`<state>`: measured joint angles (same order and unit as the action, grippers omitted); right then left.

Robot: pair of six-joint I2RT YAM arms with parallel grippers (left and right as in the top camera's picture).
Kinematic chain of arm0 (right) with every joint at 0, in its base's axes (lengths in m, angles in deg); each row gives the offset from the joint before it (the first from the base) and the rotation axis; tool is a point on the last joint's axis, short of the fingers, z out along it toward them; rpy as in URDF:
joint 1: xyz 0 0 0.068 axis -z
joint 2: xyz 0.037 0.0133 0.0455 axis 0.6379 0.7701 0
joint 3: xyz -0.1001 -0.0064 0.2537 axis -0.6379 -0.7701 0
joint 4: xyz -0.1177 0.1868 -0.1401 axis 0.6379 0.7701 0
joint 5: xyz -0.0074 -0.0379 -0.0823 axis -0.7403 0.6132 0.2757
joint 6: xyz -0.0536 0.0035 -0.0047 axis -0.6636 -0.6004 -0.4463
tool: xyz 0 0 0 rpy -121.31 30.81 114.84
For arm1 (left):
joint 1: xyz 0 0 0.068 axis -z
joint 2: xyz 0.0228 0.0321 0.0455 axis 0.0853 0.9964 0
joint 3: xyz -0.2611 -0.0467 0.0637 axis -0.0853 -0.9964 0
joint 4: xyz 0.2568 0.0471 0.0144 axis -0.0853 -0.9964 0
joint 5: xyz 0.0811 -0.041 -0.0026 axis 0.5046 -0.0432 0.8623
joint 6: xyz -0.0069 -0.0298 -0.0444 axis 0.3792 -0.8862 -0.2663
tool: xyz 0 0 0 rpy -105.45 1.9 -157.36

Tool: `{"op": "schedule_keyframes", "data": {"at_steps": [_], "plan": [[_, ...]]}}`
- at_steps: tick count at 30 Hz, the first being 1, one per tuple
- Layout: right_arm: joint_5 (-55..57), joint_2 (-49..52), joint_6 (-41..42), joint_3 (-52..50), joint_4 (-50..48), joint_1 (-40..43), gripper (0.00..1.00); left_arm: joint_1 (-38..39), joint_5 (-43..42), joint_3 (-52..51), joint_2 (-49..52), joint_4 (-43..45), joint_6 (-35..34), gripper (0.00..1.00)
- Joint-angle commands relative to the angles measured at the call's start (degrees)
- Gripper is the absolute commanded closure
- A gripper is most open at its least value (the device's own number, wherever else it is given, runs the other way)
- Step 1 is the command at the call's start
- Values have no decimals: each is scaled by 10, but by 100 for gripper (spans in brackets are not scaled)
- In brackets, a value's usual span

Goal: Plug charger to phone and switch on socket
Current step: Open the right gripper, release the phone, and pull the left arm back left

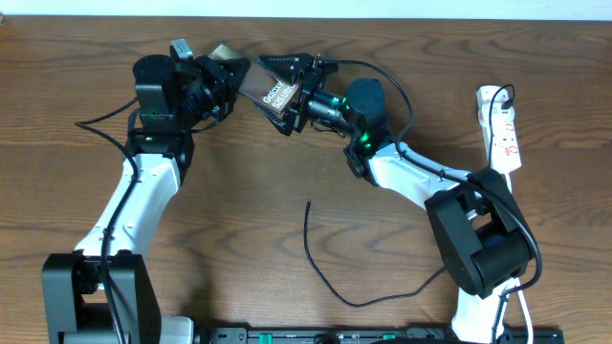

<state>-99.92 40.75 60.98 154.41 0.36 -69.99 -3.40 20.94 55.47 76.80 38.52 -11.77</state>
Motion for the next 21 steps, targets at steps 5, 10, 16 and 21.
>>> {"op": "schedule_keyframes", "data": {"at_steps": [5,10,16,21], "plan": [[-23,-2,-1,8,-2,10,1,-16,-2,0,-2,5,10,93],[-82,-2,-8,8,-2,42,1,-66,-40,0,-2,5,10,93],[-175,-2,-59,8,-1,99,1,-163,-153,0,-2,6,12,92],[-221,-2,-164,8,4,134,1,-232,-269,0,-2,6,20,92]]}}
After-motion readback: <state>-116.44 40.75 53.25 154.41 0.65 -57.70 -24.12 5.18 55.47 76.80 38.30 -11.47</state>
